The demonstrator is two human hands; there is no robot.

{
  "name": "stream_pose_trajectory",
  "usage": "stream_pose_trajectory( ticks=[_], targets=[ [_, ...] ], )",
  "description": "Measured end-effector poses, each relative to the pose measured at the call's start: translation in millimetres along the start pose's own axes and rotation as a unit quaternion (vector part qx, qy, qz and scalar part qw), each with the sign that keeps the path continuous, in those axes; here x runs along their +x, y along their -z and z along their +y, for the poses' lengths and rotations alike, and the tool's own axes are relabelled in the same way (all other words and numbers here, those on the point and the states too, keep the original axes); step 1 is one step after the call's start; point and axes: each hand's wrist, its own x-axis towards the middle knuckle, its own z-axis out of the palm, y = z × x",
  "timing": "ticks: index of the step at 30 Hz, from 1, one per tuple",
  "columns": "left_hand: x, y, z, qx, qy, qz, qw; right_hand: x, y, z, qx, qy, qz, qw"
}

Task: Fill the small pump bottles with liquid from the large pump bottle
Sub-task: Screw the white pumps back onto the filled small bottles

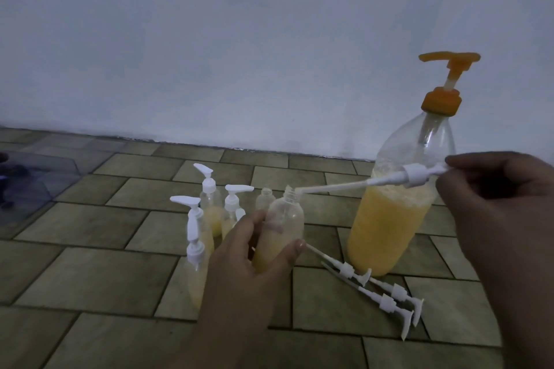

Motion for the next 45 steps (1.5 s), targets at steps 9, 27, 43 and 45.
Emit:
stream_pose_trajectory(
  ticks=[9,27,43,45],
  targets=[
    [3.3,3.9,-1.5,0.057,-0.04,0.004,0.998,19.0,-1.1,-8.2,-0.027,0.084,-0.046,0.995],
    [-0.9,4.2,8.0,-0.095,-0.005,-0.07,0.993,8.7,-37.1,-31.5,0.138,0.068,-0.381,0.912],
    [4.2,3.8,23.8,-0.171,0.028,-0.131,0.976,-4.7,-53.0,-31.1,0.32,-0.183,-0.415,0.832],
    [8.6,6.9,24.3,-0.172,0.031,-0.125,0.977,-2.9,-51.7,-32.7,0.339,-0.18,-0.428,0.818]
  ],
)
